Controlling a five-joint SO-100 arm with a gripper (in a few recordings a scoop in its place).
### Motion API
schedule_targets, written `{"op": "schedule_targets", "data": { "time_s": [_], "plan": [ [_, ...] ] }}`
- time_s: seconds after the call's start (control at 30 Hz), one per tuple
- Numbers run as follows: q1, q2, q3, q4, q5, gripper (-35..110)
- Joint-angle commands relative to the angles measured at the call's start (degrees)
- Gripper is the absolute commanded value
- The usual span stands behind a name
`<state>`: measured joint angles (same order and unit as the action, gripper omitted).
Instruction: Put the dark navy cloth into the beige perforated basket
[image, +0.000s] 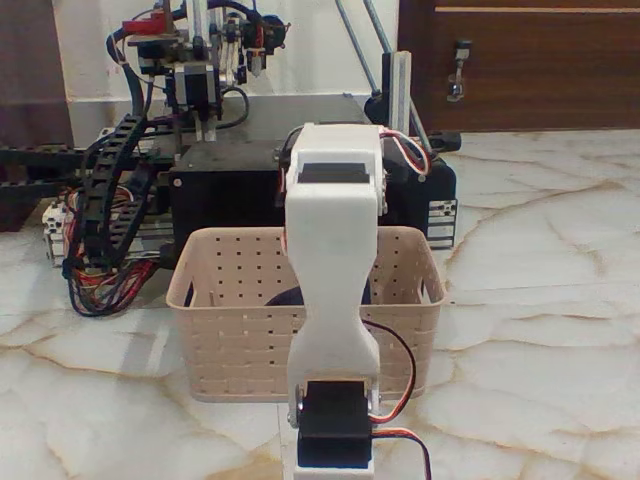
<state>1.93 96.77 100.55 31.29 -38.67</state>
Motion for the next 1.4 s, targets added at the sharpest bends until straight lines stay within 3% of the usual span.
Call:
{"op": "schedule_targets", "data": {
  "time_s": [0.0, 0.23, 0.4, 0.5, 0.67, 1.03, 1.23, 1.37],
  "plan": [
    [0.2, 5.4, 4.0, -4.7, -3.3, 0],
    [0.0, 23.6, 27.9, -25.0, -11.5, 0],
    [-0.5, 28.2, 32.0, -24.5, -12.1, 0],
    [-1.0, 32.7, 38.0, -29.4, -14.2, 0],
    [-1.1, 37.2, 54.9, -45.4, -25.6, 0],
    [-1.4, 42.0, 74.3, -67.3, -40.4, 0],
    [-1.4, 42.0, 76.0, -70.3, -48.9, 0],
    [-0.9, 42.0, 76.1, -70.9, -49.2, 0]
  ]
}}
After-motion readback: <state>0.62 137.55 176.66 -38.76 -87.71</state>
